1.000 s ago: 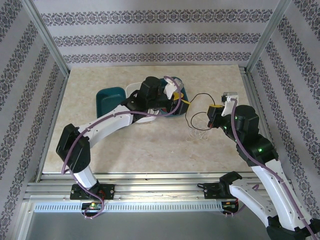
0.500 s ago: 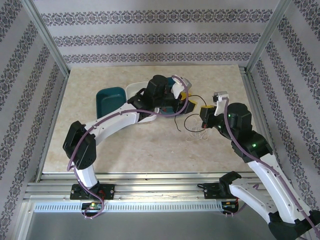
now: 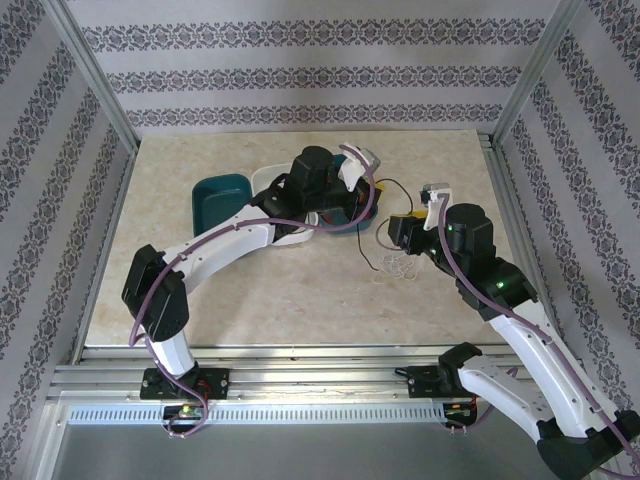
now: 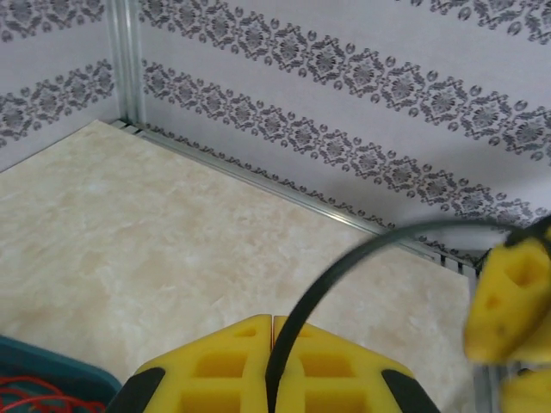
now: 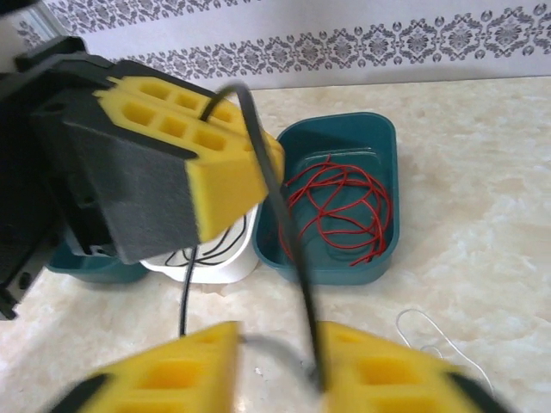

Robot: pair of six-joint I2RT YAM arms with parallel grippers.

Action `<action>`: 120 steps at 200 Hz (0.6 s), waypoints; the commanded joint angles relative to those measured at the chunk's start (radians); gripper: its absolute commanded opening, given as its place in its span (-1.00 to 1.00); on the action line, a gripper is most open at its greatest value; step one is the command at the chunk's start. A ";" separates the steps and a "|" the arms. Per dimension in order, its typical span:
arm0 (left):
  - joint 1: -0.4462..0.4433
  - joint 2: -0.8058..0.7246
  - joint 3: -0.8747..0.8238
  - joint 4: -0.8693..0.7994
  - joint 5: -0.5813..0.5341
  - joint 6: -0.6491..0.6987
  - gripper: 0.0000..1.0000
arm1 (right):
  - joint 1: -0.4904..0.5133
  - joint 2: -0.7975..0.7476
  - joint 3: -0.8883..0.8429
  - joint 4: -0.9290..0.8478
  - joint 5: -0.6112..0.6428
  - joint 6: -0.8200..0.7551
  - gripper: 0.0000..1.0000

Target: Untangle the cables

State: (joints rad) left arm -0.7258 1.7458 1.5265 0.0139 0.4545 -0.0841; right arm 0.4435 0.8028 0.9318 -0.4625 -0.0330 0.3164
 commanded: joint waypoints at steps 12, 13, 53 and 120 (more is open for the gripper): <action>0.069 -0.091 -0.054 -0.007 -0.107 -0.087 -1.00 | 0.008 -0.025 -0.010 -0.003 0.086 0.021 0.55; 0.072 -0.092 -0.055 -0.007 -0.109 -0.089 -1.00 | 0.008 -0.026 -0.009 -0.004 0.087 0.021 0.56; 0.180 -0.133 -0.123 -0.003 -0.161 -0.139 -1.00 | 0.001 -0.057 -0.015 -0.029 0.167 0.048 0.96; 0.331 -0.163 -0.181 -0.070 -0.259 -0.158 -1.00 | -0.069 -0.107 -0.049 -0.113 0.278 0.136 0.96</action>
State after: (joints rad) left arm -0.4381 1.6306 1.3689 -0.0177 0.2501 -0.2104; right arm 0.4015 0.7013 0.9127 -0.5297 0.1959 0.4038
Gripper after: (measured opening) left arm 0.050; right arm 0.982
